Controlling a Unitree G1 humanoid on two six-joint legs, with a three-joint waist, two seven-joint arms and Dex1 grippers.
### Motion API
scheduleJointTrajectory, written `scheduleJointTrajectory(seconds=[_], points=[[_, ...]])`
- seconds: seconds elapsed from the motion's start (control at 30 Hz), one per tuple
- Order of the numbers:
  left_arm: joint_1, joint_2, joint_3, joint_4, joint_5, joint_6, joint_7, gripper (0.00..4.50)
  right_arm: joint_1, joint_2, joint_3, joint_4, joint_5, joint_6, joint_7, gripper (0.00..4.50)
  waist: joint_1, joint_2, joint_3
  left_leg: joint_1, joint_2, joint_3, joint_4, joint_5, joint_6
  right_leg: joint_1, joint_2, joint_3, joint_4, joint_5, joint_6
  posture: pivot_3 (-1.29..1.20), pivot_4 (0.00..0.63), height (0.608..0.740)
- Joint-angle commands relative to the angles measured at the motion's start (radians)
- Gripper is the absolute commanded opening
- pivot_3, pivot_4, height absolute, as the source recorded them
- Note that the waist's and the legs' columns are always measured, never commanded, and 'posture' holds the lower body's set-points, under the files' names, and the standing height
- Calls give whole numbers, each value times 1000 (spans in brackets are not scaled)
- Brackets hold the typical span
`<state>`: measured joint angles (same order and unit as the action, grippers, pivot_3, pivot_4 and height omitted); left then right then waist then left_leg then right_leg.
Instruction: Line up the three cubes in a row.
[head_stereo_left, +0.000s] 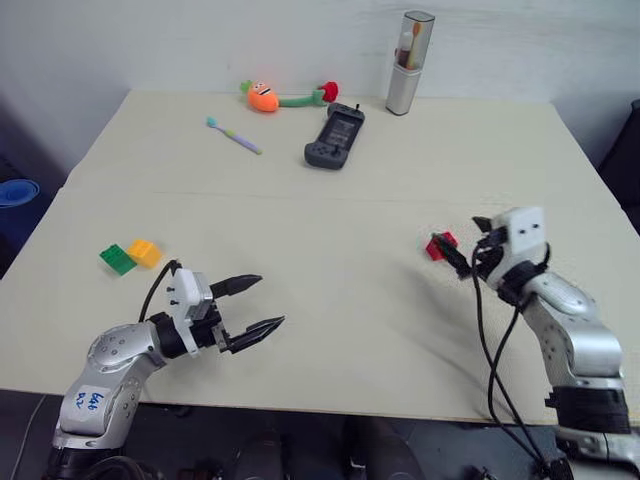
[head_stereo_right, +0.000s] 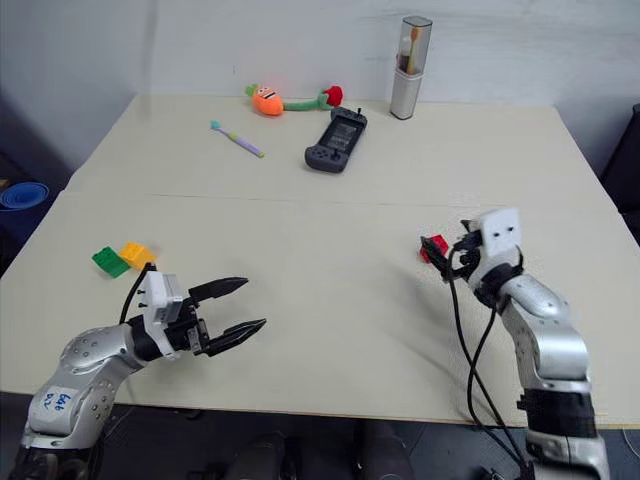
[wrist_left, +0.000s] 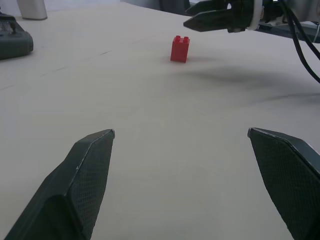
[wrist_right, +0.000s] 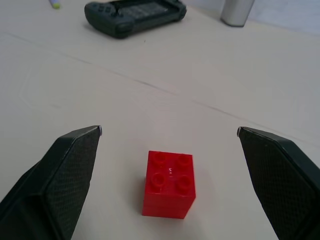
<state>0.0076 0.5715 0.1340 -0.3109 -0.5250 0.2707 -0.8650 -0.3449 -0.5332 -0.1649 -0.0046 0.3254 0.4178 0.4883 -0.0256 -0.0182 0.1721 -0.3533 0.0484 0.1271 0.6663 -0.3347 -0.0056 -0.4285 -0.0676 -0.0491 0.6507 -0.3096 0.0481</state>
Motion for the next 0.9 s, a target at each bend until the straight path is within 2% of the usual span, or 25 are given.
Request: scheduleJointTrajectory(seconds=[0.03, 0.17, 0.27, 0.5, 0.53, 0.63, 0.7, 0.8, 0.9], points=[[2, 0, 8, -37, 4, -12, 13, 4500, -54, -24, 21, 95, -44, -6, 18, 4459, -1, 0, 0, 0, 0, 0, 0, 0, 0, 0, 0, 0, 0, 0, 0, 0, 150, 740], [16, -1, 11, -41, 12, -24, 17, 4500, -119, -16, 26, 192, -70, 5, -5, 4459, -5, 0, 0, 0, -1, 1, 0, 0, 1, 0, -1, 0, -1, 1, 1, 0, 150, 740], [23, -7, 12, -44, 17, -30, 25, 4500, -132, -6, 21, 236, -42, -14, 56, 3910, -6, 0, 0, 1, 0, 1, 0, 1, 1, 0, -1, 0, 0, 1, 1, 0, 150, 740], [26, -4, 15, -36, 22, -43, 27, 4500, -130, -29, 27, 254, -18, -55, 195, 1576, -5, 0, 0, 0, 0, 1, 0, 1, 1, 0, -1, 0, 0, 1, 1, 0, 150, 740], [25, -3, 16, -33, 23, -44, 27, 4500, -129, -33, 28, 246, -13, -75, 225, 1467, -5, 0, 0, 0, 0, 1, 0, 1, 1, 0, -1, 0, 0, 1, 1, 0, 150, 740], [28, 4, 25, -28, 22, -47, 22, 4500, -99, -96, 130, 104, 7, -242, 533, 1484, -5, 1, 1, 0, 0, 1, 0, 1, 1, 0, -1, 0, 0, 1, 1, 0, 150, 740], [32, 9, 27, -23, 22, -47, 17, 4500, -86, -158, 222, 51, -22, -273, 679, 1484, -6, 2, 1, 1, 0, 1, -1, 0, 1, 0, -1, 0, -1, 1, 1, 0, 150, 740], [33, 12, 26, -15, 25, -50, 11, 4500, -104, -190, 322, 45, -79, -271, 748, 1484, -5, 0, 1, 1, 1, -1, -1, 0, 1, 2, 0, -2, -2, 1, 1, 0, 150, 740], [34, 10, 26, -14, 27, -50, 14, 4500, -132, -150, 375, 85, -123, -295, 741, 1484, -4, 0, 1, 1, 0, -1, -1, 0, 1, 2, -2, -2, -2, 1, 1, 0, 150, 740]])
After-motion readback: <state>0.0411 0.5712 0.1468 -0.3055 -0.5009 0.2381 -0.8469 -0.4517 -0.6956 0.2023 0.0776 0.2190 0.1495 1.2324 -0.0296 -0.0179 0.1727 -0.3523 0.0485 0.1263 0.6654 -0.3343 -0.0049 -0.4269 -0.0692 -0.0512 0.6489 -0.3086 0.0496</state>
